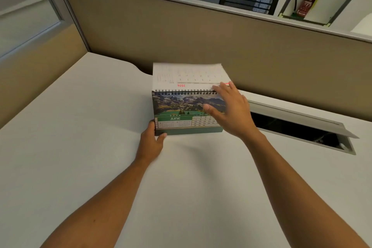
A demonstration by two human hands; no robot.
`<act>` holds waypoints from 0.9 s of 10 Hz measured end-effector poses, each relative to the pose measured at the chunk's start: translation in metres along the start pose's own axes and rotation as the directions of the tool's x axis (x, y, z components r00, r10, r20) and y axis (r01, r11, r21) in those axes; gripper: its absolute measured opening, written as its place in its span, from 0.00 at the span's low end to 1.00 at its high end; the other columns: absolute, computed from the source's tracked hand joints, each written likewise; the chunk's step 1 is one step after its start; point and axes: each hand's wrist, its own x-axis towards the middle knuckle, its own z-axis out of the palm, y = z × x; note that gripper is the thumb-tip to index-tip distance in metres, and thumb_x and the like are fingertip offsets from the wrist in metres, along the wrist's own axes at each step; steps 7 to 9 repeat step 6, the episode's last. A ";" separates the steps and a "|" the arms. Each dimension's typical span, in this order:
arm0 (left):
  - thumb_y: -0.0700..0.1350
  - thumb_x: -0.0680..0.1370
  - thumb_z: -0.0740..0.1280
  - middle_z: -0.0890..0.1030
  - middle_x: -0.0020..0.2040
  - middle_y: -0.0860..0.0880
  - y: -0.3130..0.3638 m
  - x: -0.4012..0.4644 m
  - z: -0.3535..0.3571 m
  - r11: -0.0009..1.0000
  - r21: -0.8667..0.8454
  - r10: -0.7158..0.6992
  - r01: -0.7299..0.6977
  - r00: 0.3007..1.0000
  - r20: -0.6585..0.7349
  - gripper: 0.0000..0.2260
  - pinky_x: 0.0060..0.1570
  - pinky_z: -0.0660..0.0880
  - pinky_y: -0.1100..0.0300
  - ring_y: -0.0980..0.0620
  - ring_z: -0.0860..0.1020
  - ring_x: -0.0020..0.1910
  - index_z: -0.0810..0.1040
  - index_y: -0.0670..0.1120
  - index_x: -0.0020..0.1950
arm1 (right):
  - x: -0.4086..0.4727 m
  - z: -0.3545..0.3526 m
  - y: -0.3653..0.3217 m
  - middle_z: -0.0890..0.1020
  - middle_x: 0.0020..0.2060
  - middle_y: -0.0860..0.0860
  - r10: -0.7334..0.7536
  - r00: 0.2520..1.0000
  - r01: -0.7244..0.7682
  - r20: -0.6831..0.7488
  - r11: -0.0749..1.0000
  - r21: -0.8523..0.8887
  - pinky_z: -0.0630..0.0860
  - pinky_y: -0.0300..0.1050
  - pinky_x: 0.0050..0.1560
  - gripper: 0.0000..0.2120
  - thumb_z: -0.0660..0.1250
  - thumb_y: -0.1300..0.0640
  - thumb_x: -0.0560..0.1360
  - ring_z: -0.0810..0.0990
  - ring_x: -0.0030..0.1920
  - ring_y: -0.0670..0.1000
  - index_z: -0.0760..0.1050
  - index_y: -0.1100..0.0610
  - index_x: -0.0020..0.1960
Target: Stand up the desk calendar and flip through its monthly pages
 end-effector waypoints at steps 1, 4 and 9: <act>0.38 0.75 0.68 0.78 0.61 0.43 0.002 0.000 0.000 1.000 0.012 0.010 -0.009 1.000 -0.003 0.17 0.56 0.76 0.55 0.46 0.76 0.58 0.68 0.43 0.62 | -0.002 0.006 0.004 0.59 0.78 0.49 -0.001 1.000 0.000 -0.018 0.997 -0.075 0.50 0.65 0.75 0.32 0.61 0.36 0.75 0.49 0.79 0.51 0.60 0.47 0.76; 0.37 0.73 0.70 0.74 0.61 0.43 0.002 -0.002 0.003 0.999 0.013 0.037 -0.036 0.998 -0.055 0.23 0.56 0.73 0.60 0.47 0.74 0.60 0.66 0.43 0.66 | -0.016 0.007 0.010 0.47 0.80 0.51 -0.075 0.997 0.073 0.001 0.966 -0.247 0.41 0.66 0.75 0.37 0.56 0.34 0.76 0.40 0.79 0.52 0.48 0.47 0.79; 0.39 0.69 0.75 0.69 0.66 0.46 0.007 -0.011 -0.002 0.996 -0.074 0.047 -0.058 0.990 -0.135 0.36 0.56 0.69 0.69 0.53 0.70 0.62 0.59 0.49 0.72 | -0.054 0.007 0.026 0.50 0.80 0.50 -0.009 0.986 -0.021 -0.167 0.984 -0.176 0.43 0.60 0.77 0.36 0.53 0.33 0.77 0.43 0.79 0.51 0.48 0.49 0.79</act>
